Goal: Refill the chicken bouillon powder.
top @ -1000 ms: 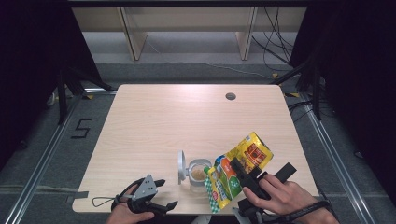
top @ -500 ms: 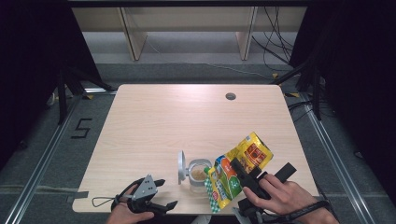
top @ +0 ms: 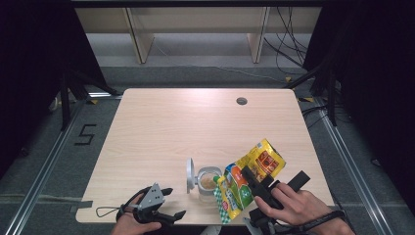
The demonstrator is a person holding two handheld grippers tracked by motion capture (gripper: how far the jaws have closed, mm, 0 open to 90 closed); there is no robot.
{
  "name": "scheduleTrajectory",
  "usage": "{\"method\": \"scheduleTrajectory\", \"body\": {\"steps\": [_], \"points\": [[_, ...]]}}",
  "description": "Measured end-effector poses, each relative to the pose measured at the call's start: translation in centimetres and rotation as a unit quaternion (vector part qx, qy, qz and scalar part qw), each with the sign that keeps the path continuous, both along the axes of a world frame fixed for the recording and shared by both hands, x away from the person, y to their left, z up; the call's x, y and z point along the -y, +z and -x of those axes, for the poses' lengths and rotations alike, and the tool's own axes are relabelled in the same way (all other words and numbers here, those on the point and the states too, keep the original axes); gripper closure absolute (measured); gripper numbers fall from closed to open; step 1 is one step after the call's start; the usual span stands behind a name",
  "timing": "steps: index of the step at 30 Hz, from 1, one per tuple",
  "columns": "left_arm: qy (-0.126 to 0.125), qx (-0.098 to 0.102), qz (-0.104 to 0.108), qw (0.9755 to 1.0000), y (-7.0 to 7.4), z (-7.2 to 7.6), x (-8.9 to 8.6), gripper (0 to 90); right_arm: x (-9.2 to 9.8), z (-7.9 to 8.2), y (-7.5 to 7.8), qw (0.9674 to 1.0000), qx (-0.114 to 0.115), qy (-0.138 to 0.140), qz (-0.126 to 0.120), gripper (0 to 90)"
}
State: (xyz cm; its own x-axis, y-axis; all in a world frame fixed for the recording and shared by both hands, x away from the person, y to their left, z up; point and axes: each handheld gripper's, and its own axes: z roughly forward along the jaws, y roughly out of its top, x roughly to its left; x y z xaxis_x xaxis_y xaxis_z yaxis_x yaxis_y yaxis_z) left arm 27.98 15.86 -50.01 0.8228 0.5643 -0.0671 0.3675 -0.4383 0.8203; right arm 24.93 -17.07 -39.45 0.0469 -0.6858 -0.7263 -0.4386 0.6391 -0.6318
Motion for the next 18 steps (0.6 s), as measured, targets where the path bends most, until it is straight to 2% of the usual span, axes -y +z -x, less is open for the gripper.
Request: {"method": "scheduleTrajectory", "body": {"steps": [8,10,11,13,14,16,17,18], "points": [[0.0,0.001,-0.001,1.0,-0.01,-0.01,0.01,15.2,0.07,-0.02,0.05,1.0,-0.001,-0.001,0.0,61.1],[0.0,0.0,0.0,1.0,0.0,0.0,0.0,15.2,-0.03,-0.08,0.14,1.0,0.0,0.008,0.005,61.1],[0.0,0.0,0.0,1.0,0.0,0.0,0.0,15.2,0.1,0.0,0.08,1.0,0.001,0.001,-0.002,61.1],[-0.001,0.0,-0.001,1.0,-0.02,0.01,0.01,15.2,-0.11,-0.1,0.2,0.9998,0.002,0.013,0.012,61.1],[-0.001,0.001,-0.001,1.0,-0.02,0.0,0.02,15.2,0.13,0.01,0.09,1.0,0.002,0.0,-0.004,61.1],[0.002,-0.002,0.008,1.0,-0.03,0.05,0.09,15.2,-0.1,-0.1,0.25,0.9999,0.003,0.012,0.01,61.1],[0.001,0.0,0.002,1.0,-0.02,0.02,0.05,15.2,0.12,0.0,0.15,1.0,0.003,0.001,-0.003,61.2],[0.001,0.001,-0.001,1.0,0.02,0.04,0.05,15.2,0.12,0.0,0.19,1.0,0.003,0.002,-0.001,61.2]]}}
